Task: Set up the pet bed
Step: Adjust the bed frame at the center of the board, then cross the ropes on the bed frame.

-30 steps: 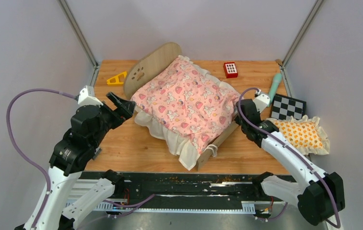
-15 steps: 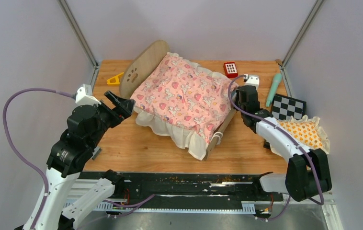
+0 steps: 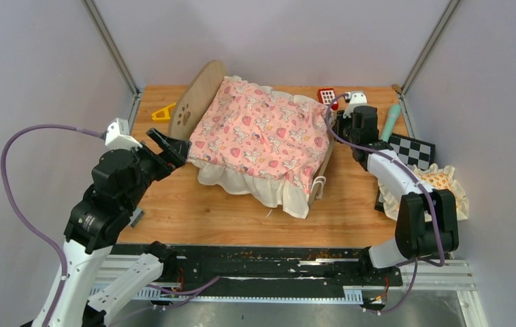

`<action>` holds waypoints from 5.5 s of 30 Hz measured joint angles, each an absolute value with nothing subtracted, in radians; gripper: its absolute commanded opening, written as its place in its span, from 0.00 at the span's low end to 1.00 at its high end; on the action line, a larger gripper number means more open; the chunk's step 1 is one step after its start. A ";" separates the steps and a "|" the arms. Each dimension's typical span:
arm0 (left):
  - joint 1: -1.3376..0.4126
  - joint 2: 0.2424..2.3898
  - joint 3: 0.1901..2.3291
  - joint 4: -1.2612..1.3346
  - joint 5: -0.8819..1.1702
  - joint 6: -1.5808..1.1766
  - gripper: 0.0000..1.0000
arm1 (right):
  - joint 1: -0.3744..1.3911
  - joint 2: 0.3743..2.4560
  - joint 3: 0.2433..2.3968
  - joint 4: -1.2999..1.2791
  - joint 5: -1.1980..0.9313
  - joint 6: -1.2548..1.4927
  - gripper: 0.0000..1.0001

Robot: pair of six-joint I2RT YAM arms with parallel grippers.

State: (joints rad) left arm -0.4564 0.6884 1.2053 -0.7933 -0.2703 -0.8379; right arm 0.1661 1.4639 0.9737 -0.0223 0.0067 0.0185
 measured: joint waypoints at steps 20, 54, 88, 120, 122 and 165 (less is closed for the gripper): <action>-0.457 0.660 0.921 -0.661 -0.295 -0.554 1.00 | 0.174 1.593 1.185 -0.084 -0.316 -0.176 0.44; -0.457 0.647 0.973 -0.735 -0.224 -0.442 1.00 | 0.306 1.503 1.185 -0.514 0.136 0.567 0.32; -0.457 0.656 0.959 -0.719 -0.052 -0.323 0.98 | 0.239 1.662 1.328 -0.564 0.027 0.154 0.15; -1.106 1.773 1.515 -0.407 -0.409 -0.362 0.98 | 0.234 0.702 0.865 -0.641 0.050 0.277 0.67; -1.108 1.796 1.530 -0.410 -0.418 -0.367 0.94 | 0.234 0.698 0.855 -0.648 0.049 0.276 0.67; -0.934 1.571 1.514 -0.476 -0.112 -0.024 0.00 | 0.234 0.728 0.762 -0.329 -0.403 -0.040 0.63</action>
State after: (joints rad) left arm -0.9340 1.5707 1.5135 -0.4763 -0.1123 -0.0242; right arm 0.2340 0.7284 0.7616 -0.3290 -0.4034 -0.0399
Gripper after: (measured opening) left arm 0.007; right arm 0.626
